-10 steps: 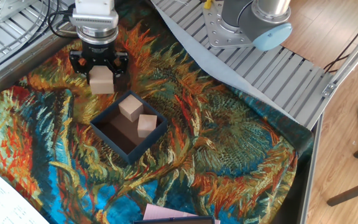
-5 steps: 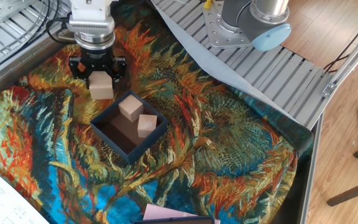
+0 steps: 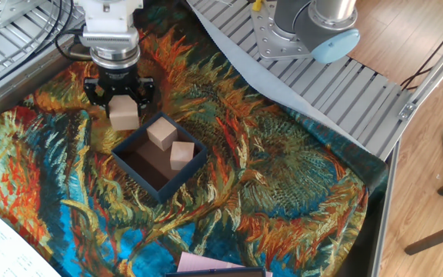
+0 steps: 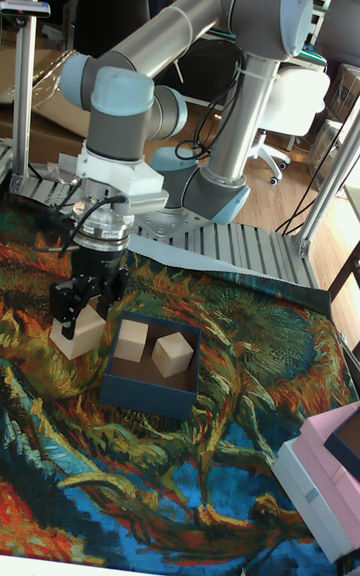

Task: Take everything out of the gift box

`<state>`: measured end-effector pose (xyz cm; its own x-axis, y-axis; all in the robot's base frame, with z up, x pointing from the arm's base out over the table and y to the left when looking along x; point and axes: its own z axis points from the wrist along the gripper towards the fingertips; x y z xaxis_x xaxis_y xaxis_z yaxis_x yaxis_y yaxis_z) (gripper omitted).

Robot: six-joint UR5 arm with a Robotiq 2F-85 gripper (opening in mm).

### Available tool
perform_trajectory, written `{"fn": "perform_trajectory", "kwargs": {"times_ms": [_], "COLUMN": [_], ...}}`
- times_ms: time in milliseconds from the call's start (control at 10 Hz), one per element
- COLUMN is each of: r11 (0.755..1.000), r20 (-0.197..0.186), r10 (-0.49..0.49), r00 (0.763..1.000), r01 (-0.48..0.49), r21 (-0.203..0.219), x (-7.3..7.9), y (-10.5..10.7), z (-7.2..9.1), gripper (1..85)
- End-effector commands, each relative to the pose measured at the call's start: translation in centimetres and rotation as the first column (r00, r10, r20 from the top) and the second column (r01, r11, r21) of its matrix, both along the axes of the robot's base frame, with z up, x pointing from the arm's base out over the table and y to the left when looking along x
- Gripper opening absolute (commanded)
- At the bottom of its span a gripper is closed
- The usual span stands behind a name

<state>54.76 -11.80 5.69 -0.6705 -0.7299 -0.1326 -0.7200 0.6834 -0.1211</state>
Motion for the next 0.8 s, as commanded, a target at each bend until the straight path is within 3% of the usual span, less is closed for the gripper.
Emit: {"fn": "perform_trajectory", "kwargs": {"times_ms": [0,400,700], "r11": [1.0,0.999,0.996], "r20": [0.01,0.022,0.038], "r10": [0.009,0.041,0.083], "r00": [1.0,0.999,0.996], "r01": [-0.009,-0.042,-0.085], "r21": [0.011,0.024,0.039], "x": [0.9,1.9,2.3], "y": [0.1,0.4,0.7], "z": [-0.8,-2.0,-2.7], "gripper": [45.3,47.0,59.7]}}
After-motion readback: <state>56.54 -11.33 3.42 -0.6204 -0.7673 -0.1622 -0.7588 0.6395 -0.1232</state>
